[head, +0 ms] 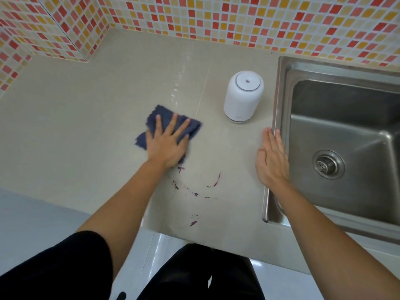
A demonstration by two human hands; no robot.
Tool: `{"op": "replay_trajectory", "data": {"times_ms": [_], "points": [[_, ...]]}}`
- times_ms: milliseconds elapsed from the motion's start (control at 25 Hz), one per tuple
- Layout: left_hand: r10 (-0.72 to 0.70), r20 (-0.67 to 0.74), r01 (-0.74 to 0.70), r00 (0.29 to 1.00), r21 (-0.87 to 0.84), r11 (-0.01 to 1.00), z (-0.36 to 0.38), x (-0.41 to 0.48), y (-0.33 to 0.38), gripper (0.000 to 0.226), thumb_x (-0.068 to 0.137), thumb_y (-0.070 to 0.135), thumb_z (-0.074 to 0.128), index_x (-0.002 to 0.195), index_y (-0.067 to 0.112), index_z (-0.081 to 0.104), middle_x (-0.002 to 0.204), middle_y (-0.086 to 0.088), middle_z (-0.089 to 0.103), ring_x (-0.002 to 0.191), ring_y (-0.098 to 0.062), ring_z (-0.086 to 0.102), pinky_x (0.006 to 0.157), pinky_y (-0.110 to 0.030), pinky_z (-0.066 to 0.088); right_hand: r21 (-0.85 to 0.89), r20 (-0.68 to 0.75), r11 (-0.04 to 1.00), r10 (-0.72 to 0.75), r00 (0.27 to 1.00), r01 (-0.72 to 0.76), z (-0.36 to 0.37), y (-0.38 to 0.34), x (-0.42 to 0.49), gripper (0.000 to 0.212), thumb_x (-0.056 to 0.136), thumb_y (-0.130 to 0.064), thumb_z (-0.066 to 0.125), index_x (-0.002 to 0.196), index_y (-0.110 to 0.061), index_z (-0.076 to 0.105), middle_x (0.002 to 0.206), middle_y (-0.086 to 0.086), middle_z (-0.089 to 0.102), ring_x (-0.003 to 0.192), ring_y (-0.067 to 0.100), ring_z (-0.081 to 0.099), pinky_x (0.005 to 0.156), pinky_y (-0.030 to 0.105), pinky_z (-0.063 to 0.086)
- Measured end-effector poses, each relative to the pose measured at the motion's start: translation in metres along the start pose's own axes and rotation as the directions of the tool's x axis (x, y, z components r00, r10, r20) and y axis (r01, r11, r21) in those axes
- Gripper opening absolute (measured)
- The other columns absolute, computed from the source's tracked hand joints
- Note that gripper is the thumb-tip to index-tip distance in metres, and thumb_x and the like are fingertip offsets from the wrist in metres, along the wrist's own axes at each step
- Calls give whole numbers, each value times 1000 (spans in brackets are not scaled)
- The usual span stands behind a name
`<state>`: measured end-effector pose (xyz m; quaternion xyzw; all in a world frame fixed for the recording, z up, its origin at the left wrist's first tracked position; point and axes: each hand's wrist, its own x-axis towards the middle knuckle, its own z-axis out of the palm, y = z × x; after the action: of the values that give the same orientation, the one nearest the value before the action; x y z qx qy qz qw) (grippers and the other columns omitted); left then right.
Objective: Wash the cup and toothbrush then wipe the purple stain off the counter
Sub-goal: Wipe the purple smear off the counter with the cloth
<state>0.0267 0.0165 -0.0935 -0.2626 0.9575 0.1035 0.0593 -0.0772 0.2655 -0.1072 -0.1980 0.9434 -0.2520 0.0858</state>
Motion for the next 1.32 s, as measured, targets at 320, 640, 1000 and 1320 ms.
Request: {"op": "replay_trajectory", "data": {"times_ms": [320, 640, 1000, 1320], "points": [[306, -10, -306, 952, 12, 952, 7, -82, -93, 55, 91, 56, 16, 144, 49, 9, 155, 10, 18, 145, -21, 9, 108, -52, 26, 100, -206, 995, 24, 978, -3, -15, -18, 12, 63, 82, -31, 37, 141, -8, 32, 144, 10, 40, 136, 24, 30, 112, 27, 1], [519, 63, -519, 852, -24, 855, 16, -42, -24, 53, 95, 47, 21, 147, 40, 18, 155, 12, 18, 146, -23, 8, 114, -46, 12, 575, -41, 818, 17, 999, 10, -11, -47, 78, 116, 53, -35, 89, 143, -20, 18, 144, -5, 35, 126, 6, 38, 104, 21, 35], [65, -49, -67, 997, -55, 996, -17, 108, -42, 49, 100, 44, 27, 148, 37, 18, 158, 12, 12, 147, -23, -1, 113, -47, 14, 621, -165, 784, 115, 980, 12, -28, -42, 108, 93, 50, -29, 90, 129, -15, 42, 116, -9, 58, 103, 2, 56, 86, 16, 49], [793, 27, -792, 608, -41, 609, 17, -1, -29, 55, 90, 32, 38, 143, 44, 29, 152, 19, 25, 145, -13, 14, 112, -33, 12, 547, -267, 837, 155, 951, 18, -78, -21, 122, 97, 52, -32, 89, 134, -19, 39, 115, -11, 57, 105, 4, 55, 87, 19, 46]]}}
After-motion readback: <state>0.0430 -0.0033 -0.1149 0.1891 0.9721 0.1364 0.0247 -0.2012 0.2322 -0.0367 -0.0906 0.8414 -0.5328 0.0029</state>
